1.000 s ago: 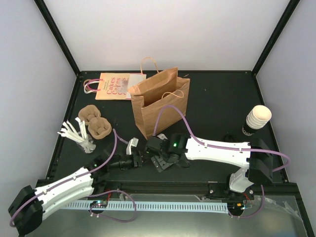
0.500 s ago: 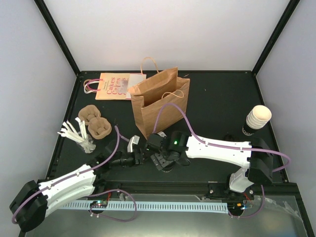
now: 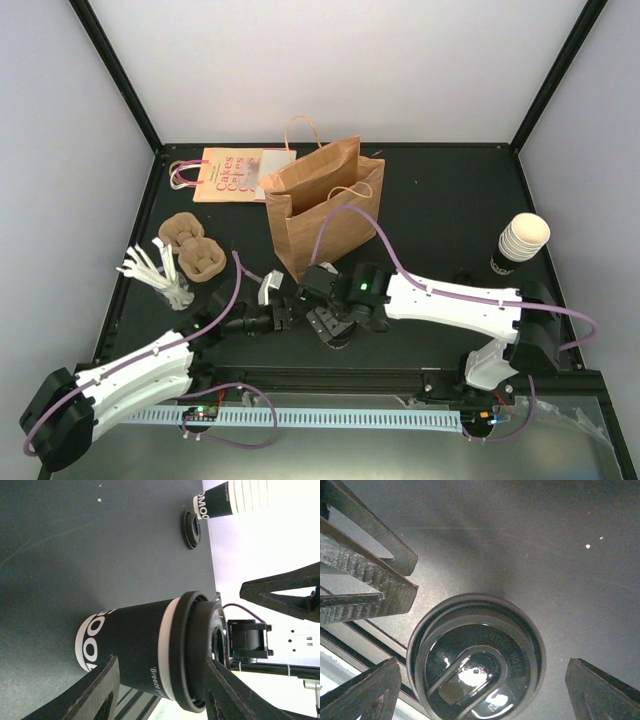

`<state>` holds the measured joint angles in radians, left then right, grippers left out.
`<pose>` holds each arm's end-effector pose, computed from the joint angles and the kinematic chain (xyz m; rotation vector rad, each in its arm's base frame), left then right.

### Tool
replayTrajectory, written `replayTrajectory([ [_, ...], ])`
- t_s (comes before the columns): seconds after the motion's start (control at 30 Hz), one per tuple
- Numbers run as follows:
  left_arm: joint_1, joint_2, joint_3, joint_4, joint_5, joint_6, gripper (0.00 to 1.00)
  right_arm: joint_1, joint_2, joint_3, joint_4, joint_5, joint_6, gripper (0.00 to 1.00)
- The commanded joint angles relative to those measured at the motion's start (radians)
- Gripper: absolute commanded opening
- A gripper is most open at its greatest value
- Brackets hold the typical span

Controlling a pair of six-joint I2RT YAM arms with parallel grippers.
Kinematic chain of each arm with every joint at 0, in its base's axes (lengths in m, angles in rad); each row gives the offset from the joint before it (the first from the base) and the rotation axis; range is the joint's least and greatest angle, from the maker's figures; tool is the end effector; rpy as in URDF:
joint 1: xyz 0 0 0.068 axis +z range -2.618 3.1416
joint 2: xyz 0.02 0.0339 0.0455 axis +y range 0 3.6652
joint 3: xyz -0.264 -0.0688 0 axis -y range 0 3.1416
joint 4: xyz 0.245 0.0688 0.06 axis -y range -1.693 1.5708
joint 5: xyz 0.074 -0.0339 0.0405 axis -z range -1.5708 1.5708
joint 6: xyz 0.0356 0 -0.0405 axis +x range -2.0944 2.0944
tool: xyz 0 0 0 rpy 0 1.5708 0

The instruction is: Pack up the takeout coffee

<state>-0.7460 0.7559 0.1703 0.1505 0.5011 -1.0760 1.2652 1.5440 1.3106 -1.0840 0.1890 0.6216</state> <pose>0.1064 -0.1216 0.1648 -0.0075 2.3719 -1.5472 0.0944 0.2769 0.2736 -0.8650 2.7030 0.1347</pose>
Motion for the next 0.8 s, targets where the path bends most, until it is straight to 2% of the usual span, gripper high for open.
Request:
replayTrajectory([
  [0.0,0.008,-0.038,0.070,-0.084,0.012,0.056,0.49,-0.007,-0.080,0.026,0.018,0.072,-0.091,0.92],
  [0.17,0.011,-0.081,0.072,-0.140,-0.001,0.066,0.49,-0.023,-0.156,0.010,0.079,0.123,-0.172,0.92],
  [0.4,0.014,-0.135,0.069,-0.190,-0.017,0.067,0.49,-0.129,-0.270,-0.028,0.190,0.142,-0.213,0.90],
  [0.53,0.015,-0.141,0.069,-0.198,-0.016,0.069,0.49,-0.163,-0.447,-0.189,0.430,0.006,-0.352,0.92],
  [0.6,0.016,-0.137,0.069,-0.201,-0.007,0.073,0.49,-0.162,-0.526,-0.281,0.515,-0.071,-0.457,0.84],
  [0.67,0.015,-0.130,0.066,-0.199,0.007,0.072,0.49,-0.162,-0.578,-0.315,0.535,-0.130,-0.571,0.90],
  [0.77,0.015,-0.110,0.066,-0.195,0.032,0.072,0.49,-0.163,-0.576,-0.296,0.490,-0.172,-0.697,0.91],
])
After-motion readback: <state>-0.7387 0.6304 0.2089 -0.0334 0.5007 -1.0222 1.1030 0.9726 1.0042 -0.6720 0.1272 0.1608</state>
